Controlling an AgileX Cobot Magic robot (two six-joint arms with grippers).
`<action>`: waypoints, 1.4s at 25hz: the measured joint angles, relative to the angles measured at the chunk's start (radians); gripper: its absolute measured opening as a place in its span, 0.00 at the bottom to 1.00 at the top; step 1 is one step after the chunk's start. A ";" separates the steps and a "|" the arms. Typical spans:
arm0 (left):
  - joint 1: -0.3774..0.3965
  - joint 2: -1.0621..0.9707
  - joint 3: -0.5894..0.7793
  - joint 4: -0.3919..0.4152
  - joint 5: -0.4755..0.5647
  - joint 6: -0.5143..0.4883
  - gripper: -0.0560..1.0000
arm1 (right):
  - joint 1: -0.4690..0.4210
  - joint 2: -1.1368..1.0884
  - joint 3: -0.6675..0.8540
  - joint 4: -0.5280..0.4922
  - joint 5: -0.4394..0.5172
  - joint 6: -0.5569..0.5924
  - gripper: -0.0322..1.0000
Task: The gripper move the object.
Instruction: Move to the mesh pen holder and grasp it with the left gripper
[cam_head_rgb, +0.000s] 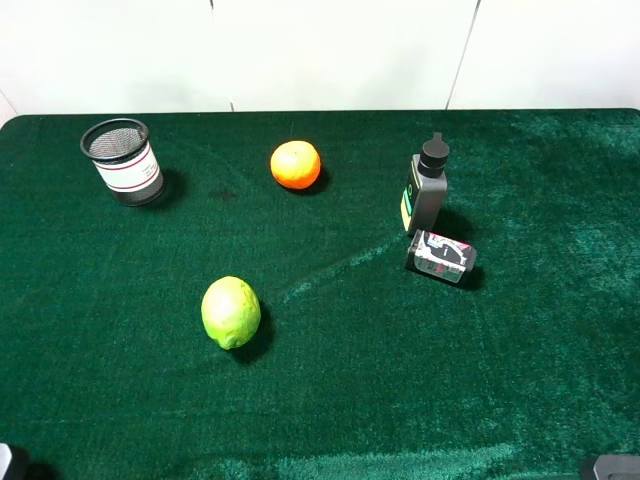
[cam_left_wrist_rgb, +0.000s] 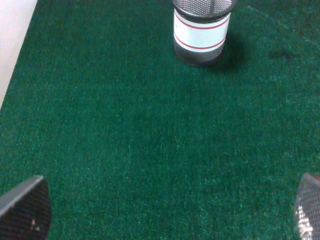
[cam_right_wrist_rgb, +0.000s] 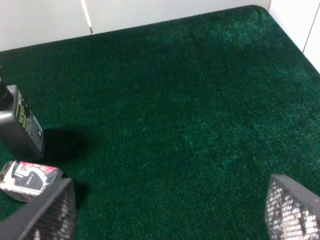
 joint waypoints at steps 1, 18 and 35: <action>0.000 0.000 0.000 0.000 0.000 0.000 0.99 | 0.000 0.000 0.000 0.000 0.000 0.000 0.59; 0.000 0.000 -0.004 0.001 0.001 0.000 0.99 | 0.000 0.000 0.000 0.000 0.000 0.000 0.59; 0.000 0.363 -0.250 0.003 0.031 0.066 0.99 | 0.000 0.000 0.000 0.000 0.000 0.000 0.59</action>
